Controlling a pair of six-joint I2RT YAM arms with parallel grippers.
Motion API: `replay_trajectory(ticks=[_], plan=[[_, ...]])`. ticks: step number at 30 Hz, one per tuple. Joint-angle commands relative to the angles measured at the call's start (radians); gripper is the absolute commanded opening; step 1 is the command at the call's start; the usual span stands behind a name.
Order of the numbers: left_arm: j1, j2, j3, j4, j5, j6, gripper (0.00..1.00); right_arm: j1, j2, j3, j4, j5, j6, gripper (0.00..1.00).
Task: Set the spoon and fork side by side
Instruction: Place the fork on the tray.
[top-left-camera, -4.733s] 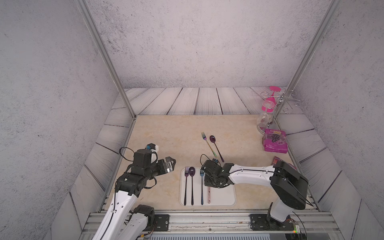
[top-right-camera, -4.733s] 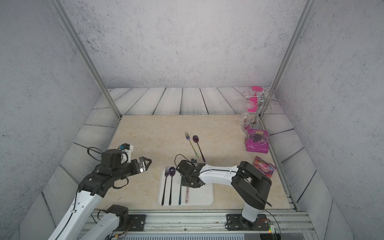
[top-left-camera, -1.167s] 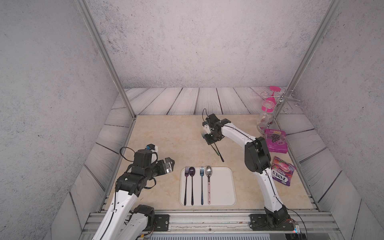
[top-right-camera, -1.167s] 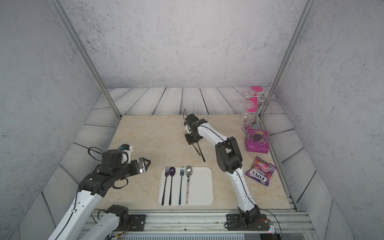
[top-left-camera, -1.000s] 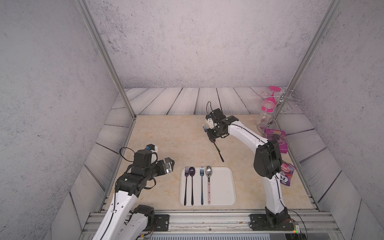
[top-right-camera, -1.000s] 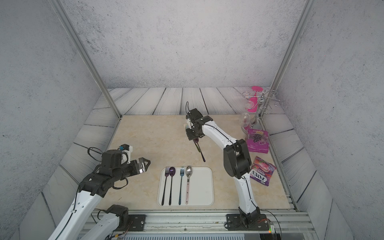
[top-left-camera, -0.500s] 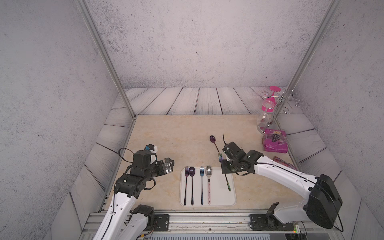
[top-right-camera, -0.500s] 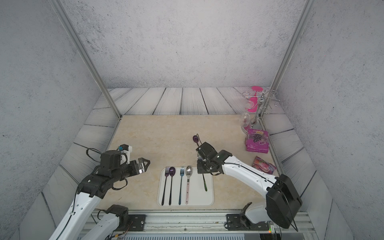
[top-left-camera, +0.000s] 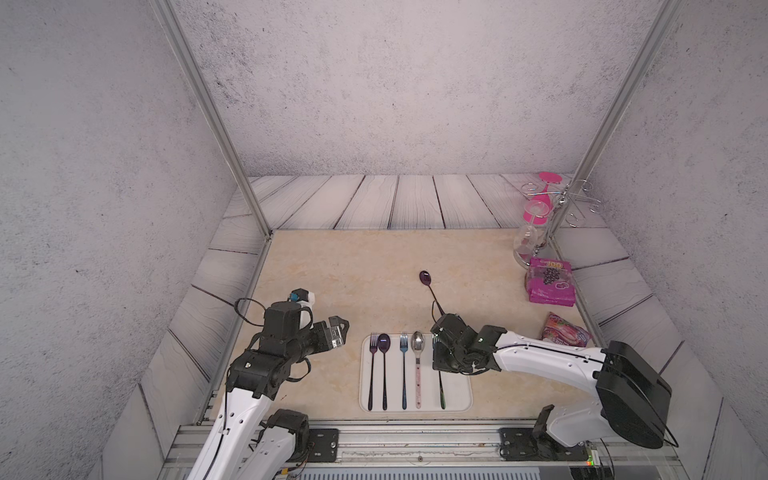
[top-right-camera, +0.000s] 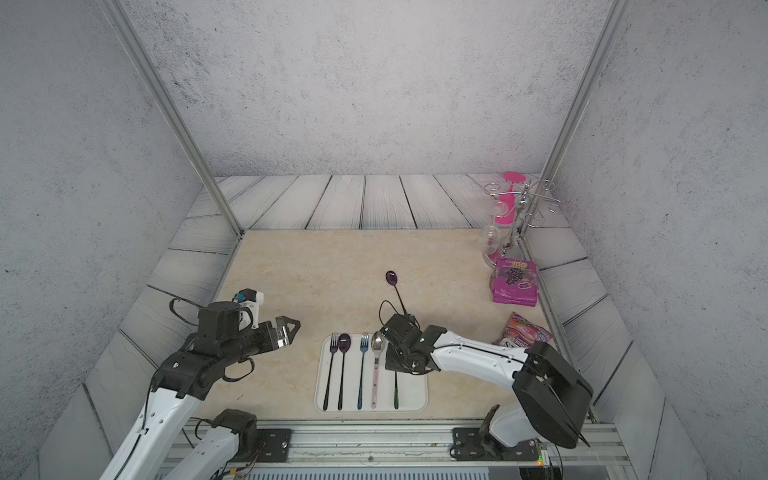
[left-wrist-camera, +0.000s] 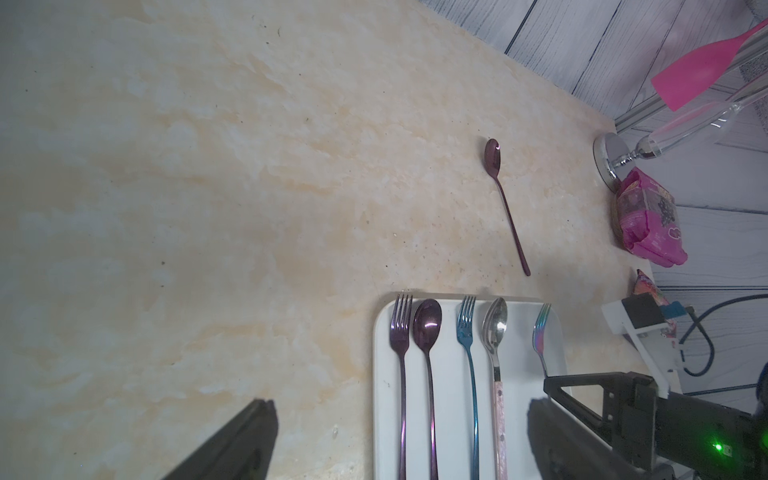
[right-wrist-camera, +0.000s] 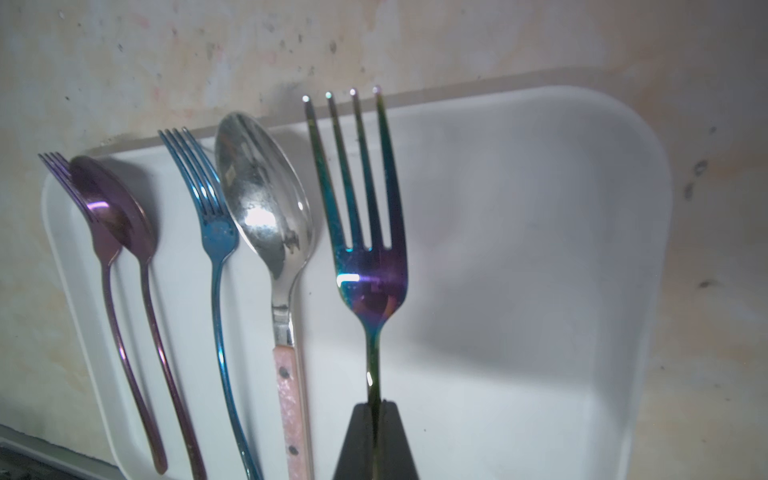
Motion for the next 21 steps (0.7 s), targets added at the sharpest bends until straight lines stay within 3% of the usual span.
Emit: replay_trajectory(ticks=[1, 21], plan=[[-0.004, -0.013, 0.010, 0.001, 0.002, 0.009, 0.99, 0.008, 0.021, 0.022, -0.005, 0.042, 0.018, 0.00], [-0.004, -0.007, 0.009, 0.000, 0.005, 0.011, 1.00, 0.008, 0.123, 0.046, 0.023, 0.040, 0.035, 0.00]])
